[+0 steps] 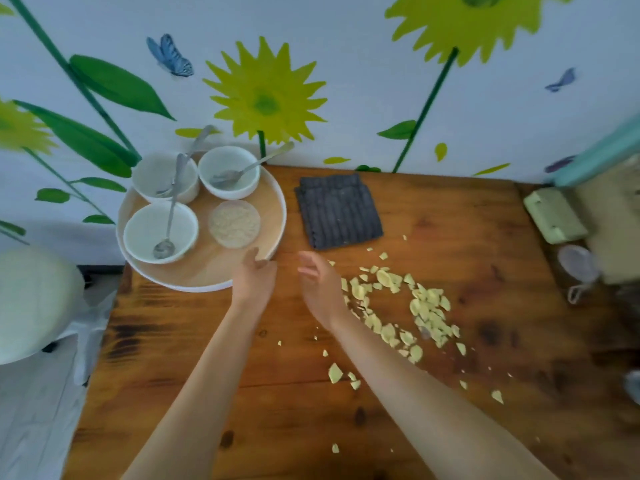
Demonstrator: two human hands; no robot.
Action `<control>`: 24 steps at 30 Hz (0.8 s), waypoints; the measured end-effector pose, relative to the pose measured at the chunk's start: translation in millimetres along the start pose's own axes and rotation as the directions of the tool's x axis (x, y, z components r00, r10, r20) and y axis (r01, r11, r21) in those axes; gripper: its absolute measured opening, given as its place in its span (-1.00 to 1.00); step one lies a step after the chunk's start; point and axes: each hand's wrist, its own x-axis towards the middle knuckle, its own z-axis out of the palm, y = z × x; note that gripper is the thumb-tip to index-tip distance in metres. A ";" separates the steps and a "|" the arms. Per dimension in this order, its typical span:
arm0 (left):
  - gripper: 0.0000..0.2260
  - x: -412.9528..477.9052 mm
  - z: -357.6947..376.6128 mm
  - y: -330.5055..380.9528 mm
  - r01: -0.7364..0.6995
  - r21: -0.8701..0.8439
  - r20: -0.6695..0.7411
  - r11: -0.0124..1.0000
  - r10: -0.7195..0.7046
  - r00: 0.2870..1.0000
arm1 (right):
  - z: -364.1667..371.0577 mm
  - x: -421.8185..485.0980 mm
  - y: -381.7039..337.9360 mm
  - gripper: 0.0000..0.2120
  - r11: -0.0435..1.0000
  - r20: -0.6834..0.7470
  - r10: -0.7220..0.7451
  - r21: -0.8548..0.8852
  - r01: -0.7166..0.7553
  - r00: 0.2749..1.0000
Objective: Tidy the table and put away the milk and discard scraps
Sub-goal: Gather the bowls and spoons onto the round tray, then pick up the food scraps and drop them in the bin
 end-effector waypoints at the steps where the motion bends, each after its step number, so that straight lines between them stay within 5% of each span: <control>1: -0.55 -10.2 10.8 -1.2 -0.002 -0.005 0.036 1.000 0.002 0.999 | -14.7 -10.8 9.3 -0.62 1.000 -0.020 0.018 -0.008 -0.018 1.000; 8: -0.70 -74.7 79.0 -15.8 0.157 -0.069 0.307 0.985 -0.129 0.943 | -120.2 -61.1 73.8 -0.66 0.966 -0.287 0.238 0.168 -0.196 0.928; 12: -0.79 -97.9 106.5 -21.6 0.223 -0.079 0.311 0.972 -0.189 0.931 | -180.6 -86.8 118.3 -0.66 0.908 -0.466 0.390 0.337 -0.248 0.794; 16: -0.87 -114.6 136.8 -24.3 0.261 -0.127 0.270 0.957 -0.219 0.937 | -233.8 -100.6 156.9 -0.68 0.857 -0.488 0.491 0.417 -0.301 0.722; 20: -0.84 -127.3 160.2 -23.8 0.317 -0.236 0.232 0.918 -0.264 0.936 | -271.7 -98.0 173.3 -0.71 0.877 -0.389 0.476 0.280 -0.391 0.789; 24: -0.80 -136.2 179.6 -27.1 0.343 -0.360 0.166 0.868 -0.302 0.939 | -296.9 -100.4 180.8 -0.83 0.916 -0.148 0.296 -0.235 -0.324 0.944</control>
